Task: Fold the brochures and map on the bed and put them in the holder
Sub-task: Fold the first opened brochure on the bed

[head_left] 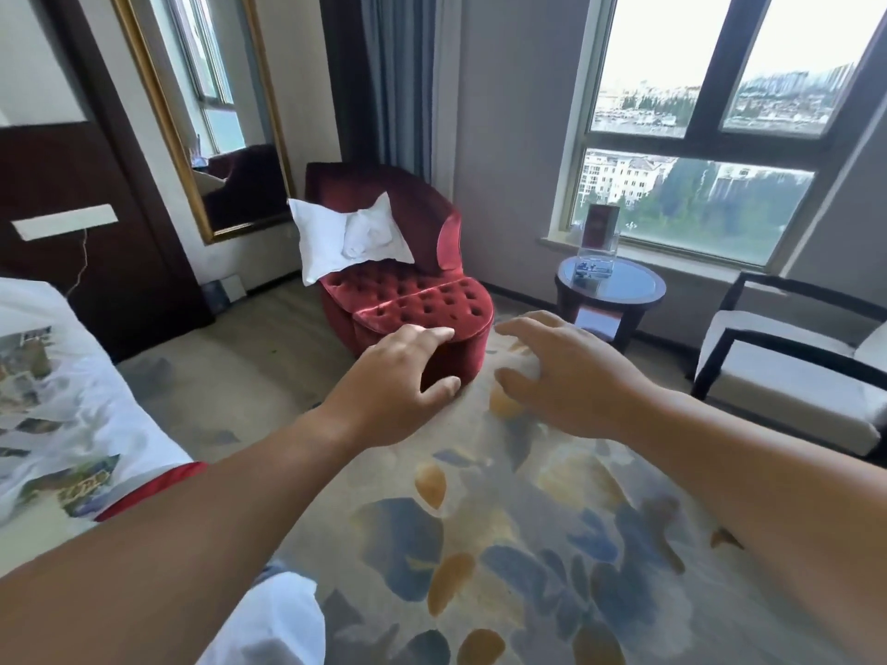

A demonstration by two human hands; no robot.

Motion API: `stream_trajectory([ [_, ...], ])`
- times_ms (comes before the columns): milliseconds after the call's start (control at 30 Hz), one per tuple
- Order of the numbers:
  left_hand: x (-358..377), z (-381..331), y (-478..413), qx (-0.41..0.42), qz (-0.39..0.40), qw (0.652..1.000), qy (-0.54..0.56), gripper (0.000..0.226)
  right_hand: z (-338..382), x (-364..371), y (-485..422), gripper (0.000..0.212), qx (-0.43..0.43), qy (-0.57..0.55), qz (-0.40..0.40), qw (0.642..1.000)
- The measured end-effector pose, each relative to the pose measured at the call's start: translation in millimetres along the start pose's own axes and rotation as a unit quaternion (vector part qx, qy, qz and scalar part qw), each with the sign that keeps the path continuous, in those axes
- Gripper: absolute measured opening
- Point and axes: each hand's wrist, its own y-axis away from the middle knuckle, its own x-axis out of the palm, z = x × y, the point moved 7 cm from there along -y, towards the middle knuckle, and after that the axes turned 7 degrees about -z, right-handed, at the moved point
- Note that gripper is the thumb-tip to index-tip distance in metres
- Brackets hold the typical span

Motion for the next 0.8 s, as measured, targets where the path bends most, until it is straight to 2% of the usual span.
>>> stream_trajectory([
  [533, -23.9, 228.9, -120.0, -0.110, -0.049, 0.991, -0.051, 0.060, 49.9, 132.2, -253.3, 0.053, -0.117, -0.048, 0.032, 0.992],
  [800, -12.6, 333.9, -213.5, -0.181, -0.066, 0.978, -0.075, 0.064, 44.9, 208.5, -397.2, 0.057, -0.171, -0.079, 0.084, 0.978],
])
